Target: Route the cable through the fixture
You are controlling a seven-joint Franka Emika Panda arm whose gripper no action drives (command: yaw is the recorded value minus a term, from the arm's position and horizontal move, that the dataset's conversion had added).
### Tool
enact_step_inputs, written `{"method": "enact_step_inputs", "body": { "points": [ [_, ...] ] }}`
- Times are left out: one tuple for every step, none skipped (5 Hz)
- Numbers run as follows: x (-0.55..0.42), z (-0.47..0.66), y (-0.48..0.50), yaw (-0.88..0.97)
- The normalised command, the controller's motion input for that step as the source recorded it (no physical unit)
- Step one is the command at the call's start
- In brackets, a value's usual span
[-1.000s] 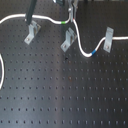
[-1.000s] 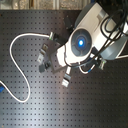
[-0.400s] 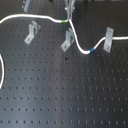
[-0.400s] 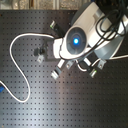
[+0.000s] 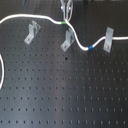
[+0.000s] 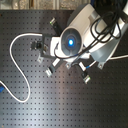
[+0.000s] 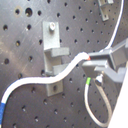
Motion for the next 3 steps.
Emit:
{"method": "enact_step_inputs", "body": {
  "points": [
    [-0.16, -0.32, -0.324, 0.0],
    [0.069, -0.21, -0.326, 0.51],
    [0.052, 0.0, -0.011, 0.66]
  ]
}}
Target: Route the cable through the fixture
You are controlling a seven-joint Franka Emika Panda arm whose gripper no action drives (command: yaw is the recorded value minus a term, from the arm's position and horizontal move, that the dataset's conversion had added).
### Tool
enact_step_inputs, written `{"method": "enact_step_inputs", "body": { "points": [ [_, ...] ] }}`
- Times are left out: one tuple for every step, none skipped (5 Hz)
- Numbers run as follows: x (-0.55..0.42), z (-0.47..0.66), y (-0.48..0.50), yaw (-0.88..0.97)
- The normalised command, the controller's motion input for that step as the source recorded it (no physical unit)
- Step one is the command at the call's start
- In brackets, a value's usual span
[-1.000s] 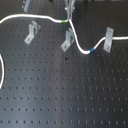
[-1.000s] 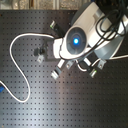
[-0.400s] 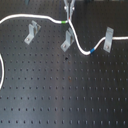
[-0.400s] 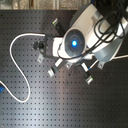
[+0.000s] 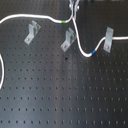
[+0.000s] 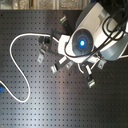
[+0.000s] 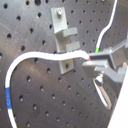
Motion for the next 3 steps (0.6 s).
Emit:
{"method": "enact_step_inputs", "body": {
  "points": [
    [0.005, 0.13, 0.024, 0.36],
    [0.212, 0.25, 0.2, 0.32],
    [0.194, 0.1, -0.076, 0.17]
  ]
}}
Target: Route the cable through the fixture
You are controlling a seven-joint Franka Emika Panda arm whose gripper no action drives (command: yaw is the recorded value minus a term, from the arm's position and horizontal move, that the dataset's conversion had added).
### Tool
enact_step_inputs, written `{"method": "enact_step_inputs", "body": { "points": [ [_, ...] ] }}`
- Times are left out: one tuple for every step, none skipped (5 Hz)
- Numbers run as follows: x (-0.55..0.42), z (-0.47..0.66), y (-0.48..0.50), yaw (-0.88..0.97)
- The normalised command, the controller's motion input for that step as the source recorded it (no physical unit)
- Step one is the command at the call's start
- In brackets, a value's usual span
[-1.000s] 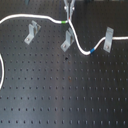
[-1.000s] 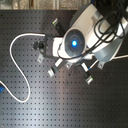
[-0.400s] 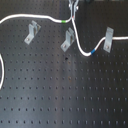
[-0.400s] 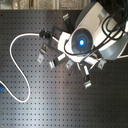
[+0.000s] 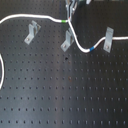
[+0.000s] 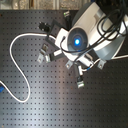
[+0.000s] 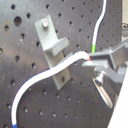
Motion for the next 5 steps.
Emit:
{"method": "enact_step_inputs", "body": {
  "points": [
    [0.059, 0.01, -0.034, 0.07],
    [-0.013, 0.25, 0.007, 0.01],
    [-0.092, 0.3, 0.056, 0.02],
    [0.038, 0.26, 0.056, 0.06],
    [0.114, 0.13, -0.007, 0.12]
  ]
}}
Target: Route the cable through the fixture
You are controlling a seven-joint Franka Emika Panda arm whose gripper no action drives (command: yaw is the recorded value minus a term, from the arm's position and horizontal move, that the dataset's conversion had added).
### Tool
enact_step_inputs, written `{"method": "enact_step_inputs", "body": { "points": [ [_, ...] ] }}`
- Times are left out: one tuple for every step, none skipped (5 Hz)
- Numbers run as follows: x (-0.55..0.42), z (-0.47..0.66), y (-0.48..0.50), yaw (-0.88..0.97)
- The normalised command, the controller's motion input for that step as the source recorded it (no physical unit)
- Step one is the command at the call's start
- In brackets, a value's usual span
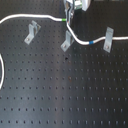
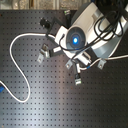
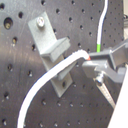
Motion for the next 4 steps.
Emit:
{"method": "enact_step_inputs", "body": {
  "points": [
    [0.267, 0.2, -0.011, 0.05],
    [0.042, 0.0, -0.029, 0.01],
    [-0.125, 0.08, 0.087, 0.0],
    [-0.124, 0.29, 0.155, 0.0]
  ]
}}
